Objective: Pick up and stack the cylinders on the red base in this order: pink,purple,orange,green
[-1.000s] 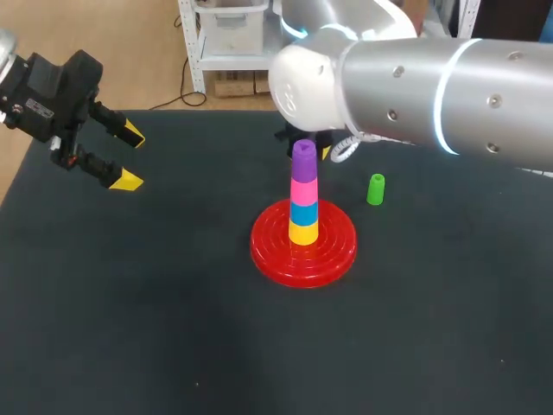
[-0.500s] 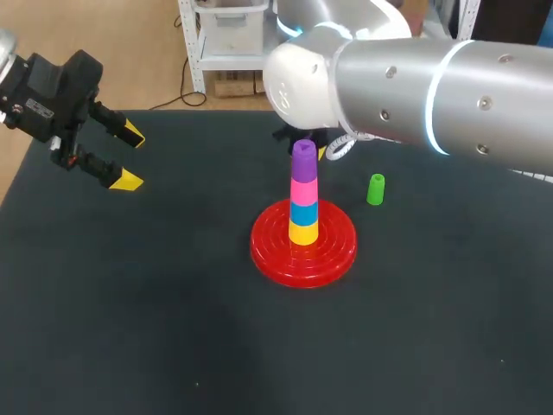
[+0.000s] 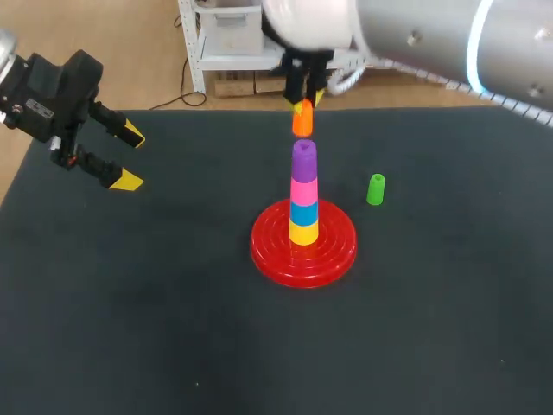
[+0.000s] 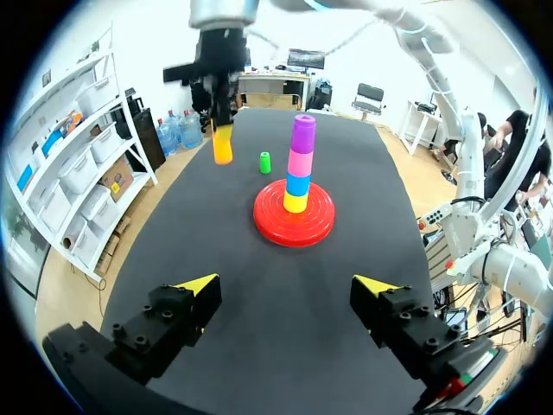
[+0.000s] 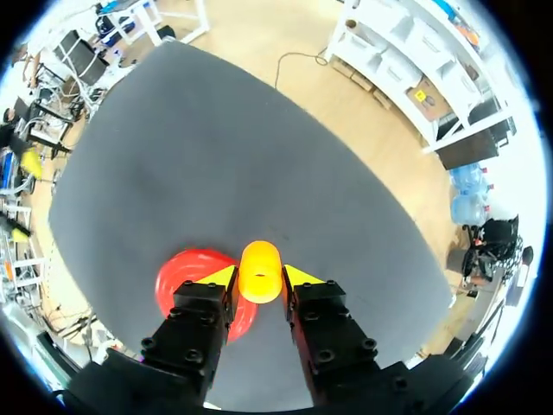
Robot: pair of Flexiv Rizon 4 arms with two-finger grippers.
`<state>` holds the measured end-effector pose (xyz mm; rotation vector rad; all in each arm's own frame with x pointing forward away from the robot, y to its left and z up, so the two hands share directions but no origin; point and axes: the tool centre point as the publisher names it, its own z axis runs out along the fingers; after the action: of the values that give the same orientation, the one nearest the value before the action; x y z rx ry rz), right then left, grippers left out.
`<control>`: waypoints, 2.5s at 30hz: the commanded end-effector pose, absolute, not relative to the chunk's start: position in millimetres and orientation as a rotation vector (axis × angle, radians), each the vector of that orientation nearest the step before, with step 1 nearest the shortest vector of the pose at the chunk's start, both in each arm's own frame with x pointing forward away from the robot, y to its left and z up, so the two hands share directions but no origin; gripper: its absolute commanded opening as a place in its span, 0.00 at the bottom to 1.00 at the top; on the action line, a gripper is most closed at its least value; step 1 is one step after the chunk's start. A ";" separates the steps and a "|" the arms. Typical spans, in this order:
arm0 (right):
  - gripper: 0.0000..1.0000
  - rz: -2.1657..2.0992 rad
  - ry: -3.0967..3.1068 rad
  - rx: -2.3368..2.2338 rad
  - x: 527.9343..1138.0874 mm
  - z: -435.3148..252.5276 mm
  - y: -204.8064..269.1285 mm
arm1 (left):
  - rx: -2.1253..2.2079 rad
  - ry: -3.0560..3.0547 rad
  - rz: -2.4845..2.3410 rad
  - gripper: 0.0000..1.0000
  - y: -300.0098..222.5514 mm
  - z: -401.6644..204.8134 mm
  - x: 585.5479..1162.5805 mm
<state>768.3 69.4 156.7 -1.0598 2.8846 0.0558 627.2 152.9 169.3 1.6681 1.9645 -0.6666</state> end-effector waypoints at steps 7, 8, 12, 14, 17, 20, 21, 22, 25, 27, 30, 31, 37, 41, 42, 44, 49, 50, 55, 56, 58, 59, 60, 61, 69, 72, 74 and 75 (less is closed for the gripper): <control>0.00 0.107 2.745 -1.107 703.2 248.0 60.4 | 1.667 1.961 -0.666 1.00 153.5 168.5 626.8; 0.00 0.107 2.736 -1.103 698.5 255.7 60.7 | 1.667 1.961 -0.666 1.00 153.5 168.5 626.8; 0.00 0.118 2.707 -1.124 684.9 272.6 62.4 | 1.667 1.961 -0.666 1.00 153.5 168.5 626.8; 0.00 0.118 2.692 -1.137 678.4 279.3 62.6 | 1.667 1.961 -0.666 1.00 153.5 168.5 626.8; 0.00 0.139 2.693 -1.149 668.6 282.5 61.8 | 1.667 1.961 -0.666 1.00 153.5 168.5 626.8; 0.00 0.144 2.652 -1.191 657.8 284.0 60.5 | 1.667 1.961 -0.666 1.00 153.5 168.5 626.8; 0.00 0.165 2.639 -1.198 654.1 284.8 60.8 | 1.667 1.961 -0.666 1.00 153.5 168.5 626.8; 0.00 0.160 2.636 -1.220 649.2 284.6 60.3 | 1.667 1.961 -0.666 1.00 153.5 168.5 626.8; 0.00 0.194 2.629 -1.237 646.7 283.7 61.3 | 1.667 1.961 -0.666 1.00 153.5 168.5 626.8; 0.01 0.194 2.629 -1.237 646.7 283.7 61.3 | 1.667 1.961 -0.666 1.00 153.5 168.5 626.8; 0.00 0.194 2.629 -1.237 646.7 283.7 61.3 | 1.667 1.961 -0.666 1.00 153.5 168.5 626.8; 0.00 0.194 2.629 -1.237 646.7 283.7 61.3 | 1.667 1.961 -0.666 1.00 153.5 168.5 626.8; 0.00 0.194 2.629 -1.237 646.7 283.7 61.3 | 1.667 1.961 -0.666 1.00 153.5 168.5 626.8; 0.00 0.194 2.629 -1.237 646.7 283.7 61.3 | 1.667 1.961 -0.666 1.00 153.5 168.5 626.8; 0.00 0.194 2.629 -1.237 646.7 283.7 61.3 | 1.667 1.961 -0.666 1.00 153.5 168.5 626.8; 0.00 0.194 2.629 -1.237 646.7 283.7 61.3 | 1.667 1.961 -0.666 1.00 153.5 168.5 626.8; 0.00 0.114 2.673 -1.299 641.4 272.9 57.1 | 1.667 1.961 -0.666 1.00 153.5 168.5 626.8; 0.00 0.096 2.682 -1.303 640.7 270.6 57.5 | 1.667 1.961 -0.666 1.00 153.5 168.5 626.8; 0.00 0.061 2.740 -1.339 638.8 256.5 60.8 | 1.667 1.961 -0.666 1.00 153.5 168.5 626.8; 0.00 0.062 2.739 -1.338 638.5 255.2 61.9 | 1.667 1.961 -0.666 1.00 153.5 168.5 626.8; 0.00 0.059 2.742 -1.346 638.4 254.0 63.8 | 1.667 1.961 -0.666 1.00 153.5 168.5 626.8; 0.00 0.057 2.745 -1.349 638.5 253.1 64.9 | 1.667 1.961 -0.666 1.00 153.5 168.5 626.8; 0.00 0.056 2.746 -1.351 638.5 252.2 65.5 | 1.667 1.961 -0.666 1.00 153.5 168.5 626.8; 0.00 0.055 2.747 -1.358 638.2 251.8 66.1 | 1.667 1.961 -0.666 1.00 153.5 168.5 626.8; 0.00 0.039 2.752 -1.404 632.8 246.7 70.6 | 1.667 1.961 -0.666 1.00 153.5 168.5 626.8; 0.00 0.025 2.755 -1.412 631.8 243.7 70.9 | 1.667 1.961 -0.666 1.00 153.5 168.5 626.8; 0.00 0.018 2.761 -1.418 631.4 242.4 70.9 | 1.667 1.961 -0.666 1.00 153.5 168.5 626.8; 0.00 0.016 2.762 -1.418 631.4 241.3 70.7 | 1.667 1.961 -0.666 1.00 153.5 168.5 626.8</control>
<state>629.9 69.3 242.1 -1.4174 2.7590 0.0188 627.2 152.9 169.3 1.6680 1.9646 -0.6665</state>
